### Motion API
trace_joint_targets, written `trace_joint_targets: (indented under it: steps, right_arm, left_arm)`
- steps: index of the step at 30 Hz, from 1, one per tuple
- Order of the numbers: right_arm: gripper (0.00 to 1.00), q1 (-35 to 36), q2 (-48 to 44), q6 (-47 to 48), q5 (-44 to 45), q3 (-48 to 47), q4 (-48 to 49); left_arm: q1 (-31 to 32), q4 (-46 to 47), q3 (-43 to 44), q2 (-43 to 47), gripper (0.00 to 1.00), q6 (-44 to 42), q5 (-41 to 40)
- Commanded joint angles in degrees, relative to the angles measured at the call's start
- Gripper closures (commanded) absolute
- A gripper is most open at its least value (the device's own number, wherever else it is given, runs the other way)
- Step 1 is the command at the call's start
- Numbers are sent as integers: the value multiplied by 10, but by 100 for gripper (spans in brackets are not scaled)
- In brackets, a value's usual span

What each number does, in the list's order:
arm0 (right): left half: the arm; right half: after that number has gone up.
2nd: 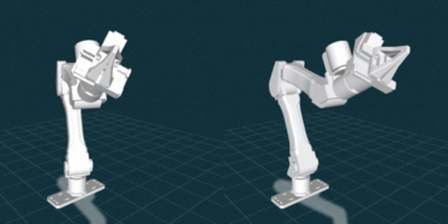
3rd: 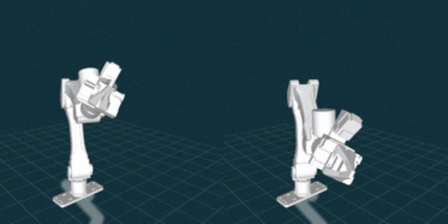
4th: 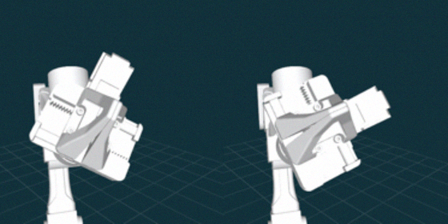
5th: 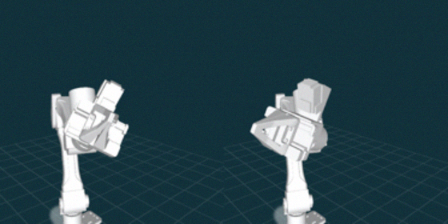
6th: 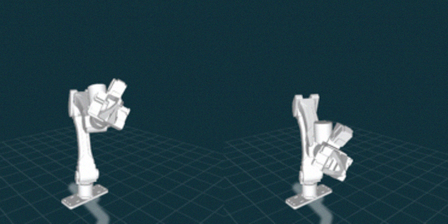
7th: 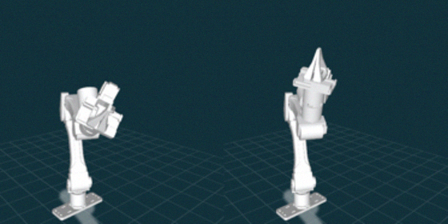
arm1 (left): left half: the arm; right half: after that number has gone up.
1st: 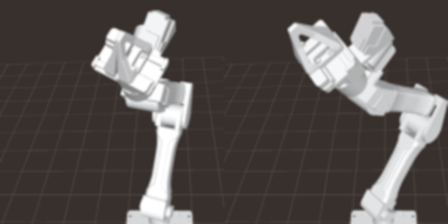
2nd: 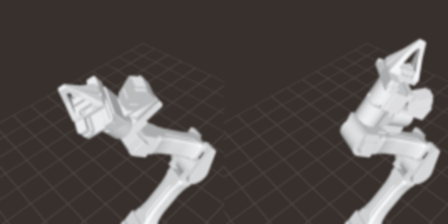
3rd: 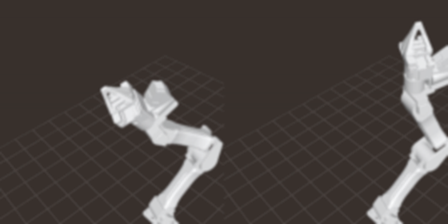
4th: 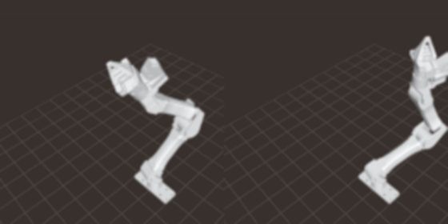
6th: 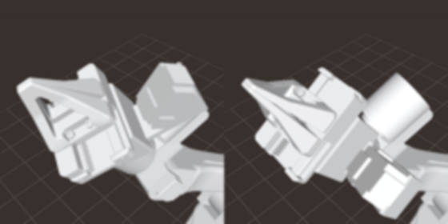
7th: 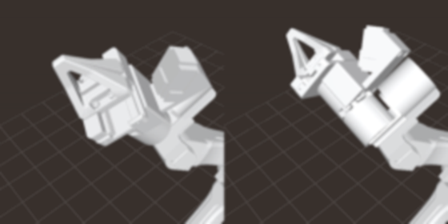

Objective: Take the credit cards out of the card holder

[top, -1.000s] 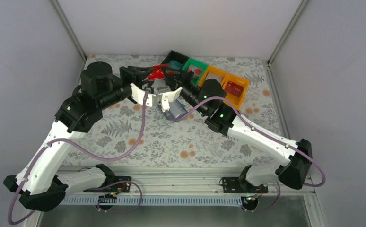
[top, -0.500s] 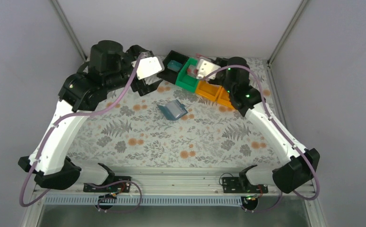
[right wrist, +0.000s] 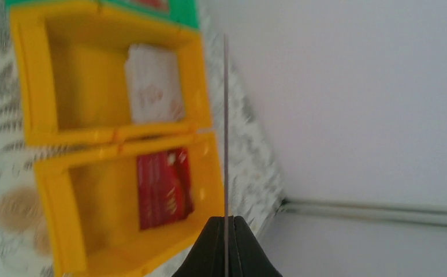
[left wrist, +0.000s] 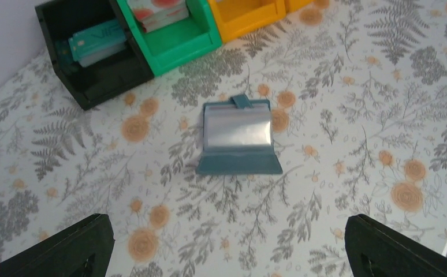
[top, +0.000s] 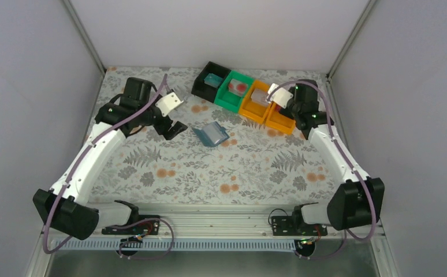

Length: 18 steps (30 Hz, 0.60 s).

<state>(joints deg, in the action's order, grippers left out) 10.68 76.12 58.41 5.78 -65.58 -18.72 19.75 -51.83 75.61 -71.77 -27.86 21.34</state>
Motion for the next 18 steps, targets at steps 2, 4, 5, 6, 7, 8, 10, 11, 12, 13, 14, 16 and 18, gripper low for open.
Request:
trace_joint_targets:
  steps: [2,4,5,6,7,8,10,11,12,13,14,16,18]
  right_arm:
    - [96,-61,37,41,-15,40,32]
    - [96,-76,66,49,-8,28,37]
    - [96,-84,84,51,-8,16,34]
    - [96,-90,100,50,-11,4,31]
    - [96,-96,117,49,-18,-13,23]
    - [96,-100,133,51,-21,-19,20]
    - [96,-104,160,64,-5,-15,33]
    - [96,-106,170,70,8,-10,42]
    - [96,-108,179,76,17,-5,53]
    - [96,-110,185,80,20,-2,62]
    - [96,-111,188,85,22,-1,73]
    - [96,-114,212,97,32,-4,89]
    - [96,-114,230,108,45,-15,95]
  left_arm:
    - [-31,40,24,-40,0,-5,64]
    - [-45,36,25,-56,0,-19,83]
    - [-52,43,20,-58,0,-21,90]
    - [-56,52,12,-61,0,-24,93]
    - [-60,60,7,-65,0,-27,94]
    - [-63,66,4,-70,0,-29,92]
    - [-72,72,1,-84,0,-27,90]
    - [-77,76,-2,-87,0,-27,96]
    - [-84,82,-7,-90,0,-25,105]
    - [-89,90,-13,-91,0,-24,115]
    - [-93,101,-19,-93,0,-22,125]
    - [-98,114,-24,-99,0,-23,136]
    - [-99,112,-17,-115,0,-25,141]
